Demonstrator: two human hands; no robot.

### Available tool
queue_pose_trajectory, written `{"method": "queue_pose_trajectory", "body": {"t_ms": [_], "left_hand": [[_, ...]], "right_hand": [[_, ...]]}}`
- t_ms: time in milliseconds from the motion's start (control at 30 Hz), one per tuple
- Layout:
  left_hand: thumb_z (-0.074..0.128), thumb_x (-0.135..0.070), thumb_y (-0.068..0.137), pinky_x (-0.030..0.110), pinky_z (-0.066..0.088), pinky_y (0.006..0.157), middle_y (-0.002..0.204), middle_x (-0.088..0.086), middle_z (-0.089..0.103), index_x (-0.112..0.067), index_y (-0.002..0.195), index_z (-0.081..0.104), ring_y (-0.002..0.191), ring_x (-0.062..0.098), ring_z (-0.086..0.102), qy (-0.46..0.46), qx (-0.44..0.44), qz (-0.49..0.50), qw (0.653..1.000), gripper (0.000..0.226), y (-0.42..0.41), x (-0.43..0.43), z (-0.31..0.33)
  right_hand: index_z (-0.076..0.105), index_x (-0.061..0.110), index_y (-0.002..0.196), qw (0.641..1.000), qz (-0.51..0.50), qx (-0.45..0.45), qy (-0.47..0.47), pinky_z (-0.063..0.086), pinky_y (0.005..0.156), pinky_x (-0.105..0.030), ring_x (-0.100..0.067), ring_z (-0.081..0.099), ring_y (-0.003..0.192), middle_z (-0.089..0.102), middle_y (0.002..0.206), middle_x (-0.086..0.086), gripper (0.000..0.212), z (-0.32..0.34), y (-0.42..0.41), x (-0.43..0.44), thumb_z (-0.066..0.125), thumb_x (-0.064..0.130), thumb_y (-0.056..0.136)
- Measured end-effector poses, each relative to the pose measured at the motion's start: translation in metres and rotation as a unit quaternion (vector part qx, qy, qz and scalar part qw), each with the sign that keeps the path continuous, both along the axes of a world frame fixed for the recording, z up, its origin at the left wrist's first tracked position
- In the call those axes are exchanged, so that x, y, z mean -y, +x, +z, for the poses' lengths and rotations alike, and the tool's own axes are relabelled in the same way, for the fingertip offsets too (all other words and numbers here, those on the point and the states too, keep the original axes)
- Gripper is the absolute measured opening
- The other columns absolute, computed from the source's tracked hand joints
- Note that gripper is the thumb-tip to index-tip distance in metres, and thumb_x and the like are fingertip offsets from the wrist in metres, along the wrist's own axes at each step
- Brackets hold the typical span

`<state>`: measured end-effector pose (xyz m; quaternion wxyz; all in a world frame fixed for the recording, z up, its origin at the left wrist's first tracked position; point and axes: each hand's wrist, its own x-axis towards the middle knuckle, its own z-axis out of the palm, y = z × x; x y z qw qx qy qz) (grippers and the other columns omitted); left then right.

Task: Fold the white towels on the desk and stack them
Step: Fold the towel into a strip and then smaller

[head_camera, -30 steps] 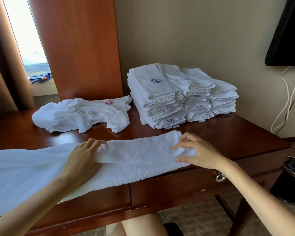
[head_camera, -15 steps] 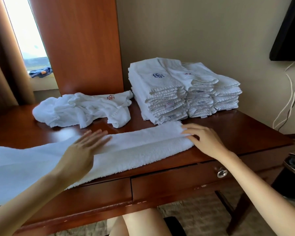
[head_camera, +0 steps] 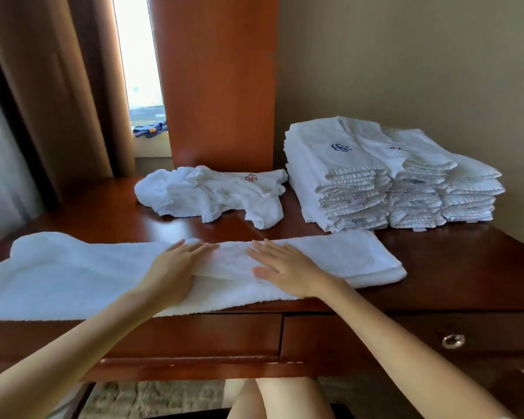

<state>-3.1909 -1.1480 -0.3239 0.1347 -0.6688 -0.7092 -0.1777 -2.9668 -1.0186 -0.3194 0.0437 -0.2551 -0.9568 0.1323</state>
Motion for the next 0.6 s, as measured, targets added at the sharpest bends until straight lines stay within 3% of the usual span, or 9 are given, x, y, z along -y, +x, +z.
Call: {"method": "queue_pose_trajectory", "body": {"t_ms": [100, 167, 267, 367, 500, 600], "left_hand": [[0.045, 0.016, 0.072, 0.040, 0.051, 0.081, 0.118, 0.005, 0.068, -0.020, 0.124, 0.065, 0.102, 0.034, 0.063, 0.026, 0.024, 0.112, 0.993, 0.066, -0.073, 0.022, 0.008], [0.045, 0.012, 0.079, 0.039, 0.051, 0.076, 0.113, 0.007, 0.069, -0.018, 0.122, 0.065, 0.098, 0.035, 0.064, 0.020, 0.034, 0.193, 0.980, 0.056, -0.122, 0.039, 0.014], [0.047, 0.005, 0.086, 0.040, 0.050, 0.089, 0.123, 0.007, 0.065, -0.018, 0.132, 0.056, 0.110, 0.031, 0.062, -0.031, 0.044, 0.264, 0.963, 0.052, -0.173, 0.065, 0.020], [0.047, 0.005, 0.089, 0.041, 0.047, 0.096, 0.131, 0.006, 0.059, -0.019, 0.136, 0.053, 0.117, 0.030, 0.057, -0.026, 0.048, 0.286, 0.957, 0.053, -0.199, 0.087, 0.020], [0.041, 0.007, 0.094, 0.042, 0.048, 0.091, 0.130, 0.006, 0.062, -0.014, 0.129, 0.061, 0.114, 0.028, 0.059, 0.081, 0.044, 0.273, 0.958, 0.045, -0.210, 0.111, 0.024], [0.047, 0.007, 0.091, 0.042, 0.048, 0.092, 0.133, 0.002, 0.060, -0.016, 0.131, 0.060, 0.123, 0.026, 0.054, 0.124, 0.000, 0.240, 0.963, 0.048, -0.214, 0.132, 0.035]], "right_hand": [[0.011, 0.034, 0.154, 0.999, -0.020, 0.036, 0.003, -0.002, 0.121, -0.034, -0.006, -0.006, 0.148, 0.001, 0.162, 0.012, 0.060, -0.003, -0.011, -0.008, 0.025, 0.056, 0.100], [0.015, 0.033, 0.154, 0.998, -0.038, 0.060, 0.001, 0.002, 0.121, -0.035, -0.008, -0.002, 0.149, 0.004, 0.162, 0.011, 0.064, 0.002, -0.015, -0.010, 0.025, 0.060, 0.098], [0.031, 0.024, 0.150, 0.995, -0.079, 0.052, 0.035, 0.009, 0.119, -0.039, -0.013, 0.018, 0.147, 0.024, 0.159, 0.005, 0.081, 0.016, -0.039, -0.001, 0.024, 0.074, 0.087], [0.018, 0.027, 0.154, 0.993, -0.014, -0.014, 0.113, 0.002, 0.121, -0.036, -0.006, 0.008, 0.148, 0.014, 0.161, 0.010, 0.086, 0.021, -0.088, 0.027, 0.032, 0.076, 0.085], [0.010, 0.024, 0.155, 0.980, 0.074, -0.030, 0.185, 0.002, 0.121, -0.033, -0.009, 0.006, 0.149, 0.010, 0.162, 0.008, 0.077, 0.009, -0.154, 0.067, 0.042, 0.059, 0.094], [0.024, 0.024, 0.153, 0.971, 0.070, -0.059, 0.220, 0.010, 0.120, -0.032, -0.012, 0.020, 0.146, 0.027, 0.158, 0.006, 0.059, 0.003, -0.171, 0.071, 0.044, 0.034, 0.098]]}}
